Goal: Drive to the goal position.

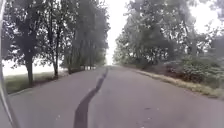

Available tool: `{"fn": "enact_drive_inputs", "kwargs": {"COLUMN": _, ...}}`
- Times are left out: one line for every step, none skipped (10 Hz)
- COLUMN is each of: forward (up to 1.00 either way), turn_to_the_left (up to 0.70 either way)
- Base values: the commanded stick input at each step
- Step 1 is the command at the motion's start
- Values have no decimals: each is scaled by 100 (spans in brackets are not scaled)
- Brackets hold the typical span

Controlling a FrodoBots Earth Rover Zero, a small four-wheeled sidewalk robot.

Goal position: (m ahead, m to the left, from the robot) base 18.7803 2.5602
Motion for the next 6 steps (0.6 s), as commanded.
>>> {"fn": "enact_drive_inputs", "kwargs": {"forward": 70, "turn_to_the_left": 0}}
{"fn": "enact_drive_inputs", "kwargs": {"forward": 70, "turn_to_the_left": 0}}
{"fn": "enact_drive_inputs", "kwargs": {"forward": 70, "turn_to_the_left": 0}}
{"fn": "enact_drive_inputs", "kwargs": {"forward": 70, "turn_to_the_left": 0}}
{"fn": "enact_drive_inputs", "kwargs": {"forward": 70, "turn_to_the_left": 3}}
{"fn": "enact_drive_inputs", "kwargs": {"forward": 70, "turn_to_the_left": 34}}
